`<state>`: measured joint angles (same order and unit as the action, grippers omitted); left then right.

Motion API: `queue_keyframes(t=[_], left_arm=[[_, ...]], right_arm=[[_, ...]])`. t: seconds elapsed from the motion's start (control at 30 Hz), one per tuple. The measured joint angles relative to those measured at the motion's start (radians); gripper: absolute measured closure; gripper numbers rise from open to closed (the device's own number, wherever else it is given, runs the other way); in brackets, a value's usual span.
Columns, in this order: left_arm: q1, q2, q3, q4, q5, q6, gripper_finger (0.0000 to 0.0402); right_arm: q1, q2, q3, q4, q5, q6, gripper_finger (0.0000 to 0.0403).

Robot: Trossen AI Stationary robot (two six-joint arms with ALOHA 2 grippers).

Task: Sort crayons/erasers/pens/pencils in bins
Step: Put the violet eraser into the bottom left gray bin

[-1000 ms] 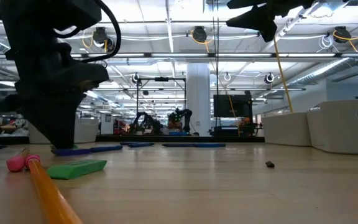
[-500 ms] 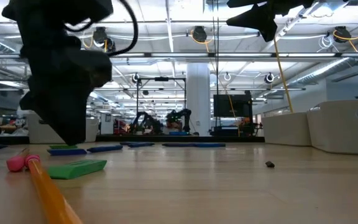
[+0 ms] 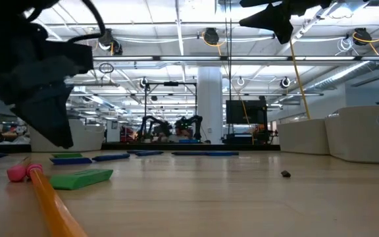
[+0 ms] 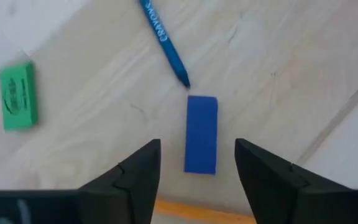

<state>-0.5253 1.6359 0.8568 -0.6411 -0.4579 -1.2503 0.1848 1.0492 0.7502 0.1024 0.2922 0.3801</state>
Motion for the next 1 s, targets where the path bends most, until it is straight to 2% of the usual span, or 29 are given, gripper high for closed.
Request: queue_keyframes(t=[0.1,0.33,0.57,0.73,0.83,1.0], left_arm=[[0.007,0.015,-0.007,-0.008,-0.038,0.025,0.0207],[0.078,0.046,-0.004,0.083,-0.001,0.064,0.0222],[0.160,0.044,-0.006,0.082,0.149,0.168,0.0222],[0.190,0.043,-0.004,0.067,0.199,0.170,0.0222],[0.201,0.042,-0.004,0.078,0.218,0.154,0.0214],[0.227,0.041,-0.003,0.093,0.268,0.153,0.0172]], right_arm=[[0.000,0.000,0.000,-0.001,0.021,0.000,0.0216],[0.000,0.000,0.000,0.006,0.021,-0.001,0.0216],[0.000,0.000,0.000,0.054,0.020,-0.003,0.0216],[0.000,-0.005,0.000,0.055,-0.011,-0.070,0.0216],[0.000,-0.006,0.000,0.069,-0.035,-0.066,0.0216],[0.001,-0.006,0.000,0.075,-0.035,-0.022,0.0216]])
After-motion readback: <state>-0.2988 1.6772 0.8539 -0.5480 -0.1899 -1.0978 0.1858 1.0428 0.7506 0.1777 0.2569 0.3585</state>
